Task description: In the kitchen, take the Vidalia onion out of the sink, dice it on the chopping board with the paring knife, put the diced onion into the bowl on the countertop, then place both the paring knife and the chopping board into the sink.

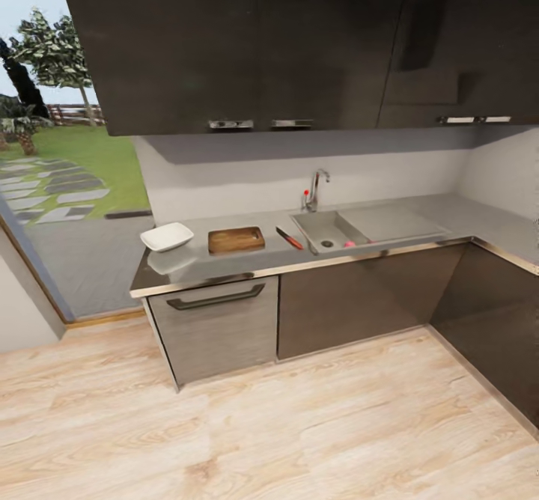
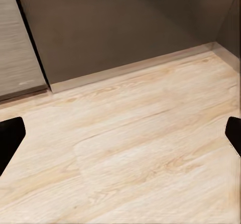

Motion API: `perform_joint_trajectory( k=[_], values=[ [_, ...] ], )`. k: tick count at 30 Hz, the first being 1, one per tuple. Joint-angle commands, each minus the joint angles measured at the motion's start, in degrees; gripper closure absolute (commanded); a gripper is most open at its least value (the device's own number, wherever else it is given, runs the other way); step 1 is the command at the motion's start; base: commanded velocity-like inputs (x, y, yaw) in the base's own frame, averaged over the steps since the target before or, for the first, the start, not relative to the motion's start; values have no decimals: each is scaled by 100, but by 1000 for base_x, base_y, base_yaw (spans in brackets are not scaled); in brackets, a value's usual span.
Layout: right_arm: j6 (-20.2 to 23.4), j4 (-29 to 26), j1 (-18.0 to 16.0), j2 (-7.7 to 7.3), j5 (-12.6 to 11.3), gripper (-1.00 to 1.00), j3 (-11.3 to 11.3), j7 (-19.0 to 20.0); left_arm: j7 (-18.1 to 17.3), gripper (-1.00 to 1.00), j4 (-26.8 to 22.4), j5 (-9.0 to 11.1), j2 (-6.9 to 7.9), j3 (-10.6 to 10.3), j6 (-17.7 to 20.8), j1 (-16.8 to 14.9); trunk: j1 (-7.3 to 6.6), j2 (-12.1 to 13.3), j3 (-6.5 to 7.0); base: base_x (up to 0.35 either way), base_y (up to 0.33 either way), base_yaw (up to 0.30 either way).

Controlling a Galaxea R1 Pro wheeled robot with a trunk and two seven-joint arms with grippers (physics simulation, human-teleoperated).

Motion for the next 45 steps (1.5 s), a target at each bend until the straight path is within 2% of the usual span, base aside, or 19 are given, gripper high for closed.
perform_joint_trajectory(
  k=[1, 29, 45],
  values=[
    [-14, -4, -1, -9, -54, -100, 33, -19, 13, -100, -8, -49, -8, 15, -10, 1, 4, -10, 0, 0, -314, 0],
    [-14, 32, -1, -1, -52, -100, 33, -19, 16, -100, -8, -49, -7, 18, -10, 4, 4, -10, 254, 0, -315, 1],
    [-14, 40, -1, -1, -48, -100, 33, -19, 16, -100, -8, -49, -6, 16, -10, 2, 4, -10, 399, 56, -314, 68]
  ],
)
